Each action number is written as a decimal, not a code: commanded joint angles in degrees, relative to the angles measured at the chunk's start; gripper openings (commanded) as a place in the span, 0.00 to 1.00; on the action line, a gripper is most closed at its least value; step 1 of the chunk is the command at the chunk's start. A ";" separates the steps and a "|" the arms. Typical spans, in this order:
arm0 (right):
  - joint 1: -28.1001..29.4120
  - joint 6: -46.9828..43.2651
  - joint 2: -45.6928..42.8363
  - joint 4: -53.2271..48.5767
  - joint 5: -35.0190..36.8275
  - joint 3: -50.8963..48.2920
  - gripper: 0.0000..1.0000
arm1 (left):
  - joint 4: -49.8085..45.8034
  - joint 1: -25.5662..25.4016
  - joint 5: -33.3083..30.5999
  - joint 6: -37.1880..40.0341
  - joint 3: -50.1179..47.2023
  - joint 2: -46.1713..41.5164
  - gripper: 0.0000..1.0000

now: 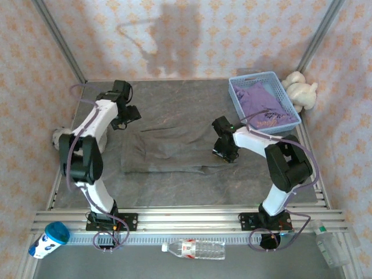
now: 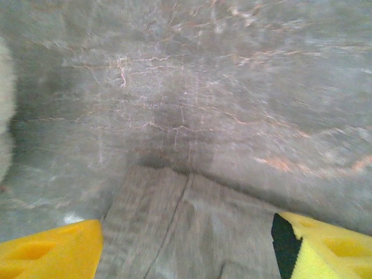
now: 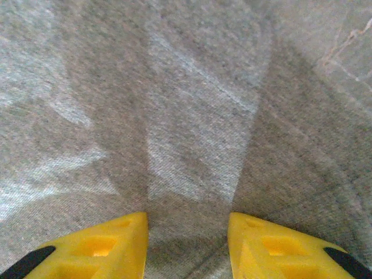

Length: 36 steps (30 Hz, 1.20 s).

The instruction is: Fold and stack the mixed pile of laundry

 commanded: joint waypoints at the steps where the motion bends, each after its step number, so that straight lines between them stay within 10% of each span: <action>1: -0.38 -1.75 0.21 -2.86 1.20 2.93 0.43 | -6.48 1.51 0.45 3.66 -4.99 -6.24 0.79; 20: -0.18 -3.75 -1.33 -2.67 -0.67 3.64 0.45 | 18.68 -1.70 8.96 -8.52 -35.92 -4.29 0.77; 30: 7.41 -7.09 -0.06 -3.00 -3.67 14.25 0.39 | 15.63 -2.00 4.09 -4.75 -32.10 -1.95 0.04; 36: 12.60 -4.35 9.89 1.49 -6.08 21.75 0.28 | 8.42 -2.02 0.12 0.17 -26.21 -6.84 0.00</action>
